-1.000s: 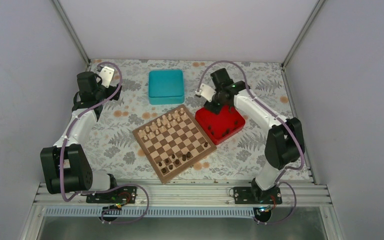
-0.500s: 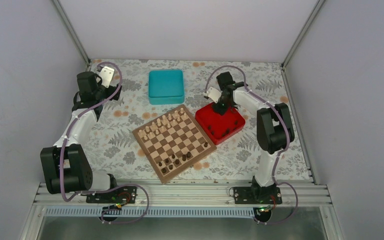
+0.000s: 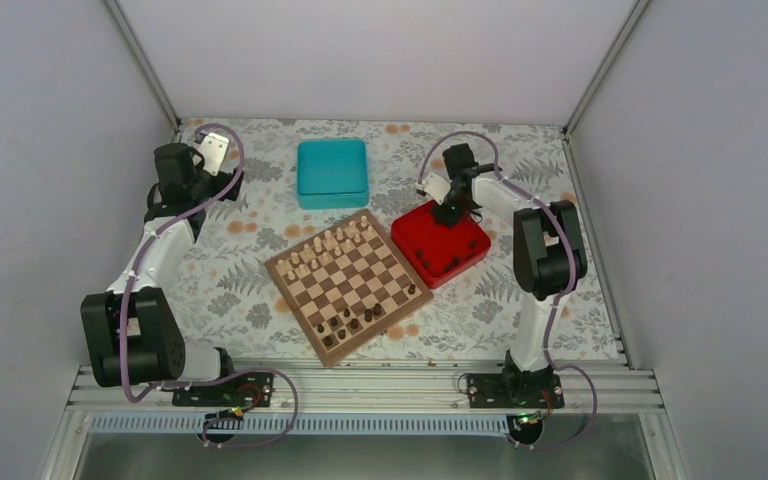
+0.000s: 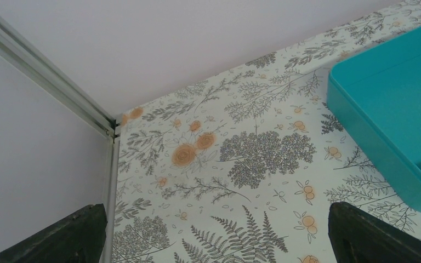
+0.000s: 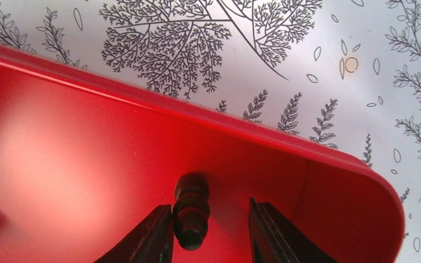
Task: Set up the chess pieces on the board
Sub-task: Pick up the chess piece from the storage box.
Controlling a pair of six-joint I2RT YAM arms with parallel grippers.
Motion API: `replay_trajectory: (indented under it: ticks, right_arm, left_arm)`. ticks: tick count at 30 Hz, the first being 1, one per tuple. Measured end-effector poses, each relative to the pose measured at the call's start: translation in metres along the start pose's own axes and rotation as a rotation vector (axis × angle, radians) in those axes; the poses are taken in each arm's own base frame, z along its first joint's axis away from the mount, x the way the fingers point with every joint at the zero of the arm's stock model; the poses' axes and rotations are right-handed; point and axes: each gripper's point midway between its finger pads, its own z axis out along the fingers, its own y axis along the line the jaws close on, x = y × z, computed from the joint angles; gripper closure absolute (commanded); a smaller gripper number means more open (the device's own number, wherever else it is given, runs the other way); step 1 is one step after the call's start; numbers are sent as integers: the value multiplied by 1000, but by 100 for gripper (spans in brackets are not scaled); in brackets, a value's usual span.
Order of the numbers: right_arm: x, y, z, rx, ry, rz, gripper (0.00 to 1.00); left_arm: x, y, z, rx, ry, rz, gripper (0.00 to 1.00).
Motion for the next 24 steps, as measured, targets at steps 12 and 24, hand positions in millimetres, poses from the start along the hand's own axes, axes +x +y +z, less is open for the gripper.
replay_trajectory:
  ticks: [12,24]
  right_arm:
    - [-4,3,2,-33,-13,-16,96]
    - [-17,35,-65,-23,-76,-83,96]
  left_arm:
    - [0,1,0,-4,1,0,0]
    - [0,0,0,-3,1,0,0]
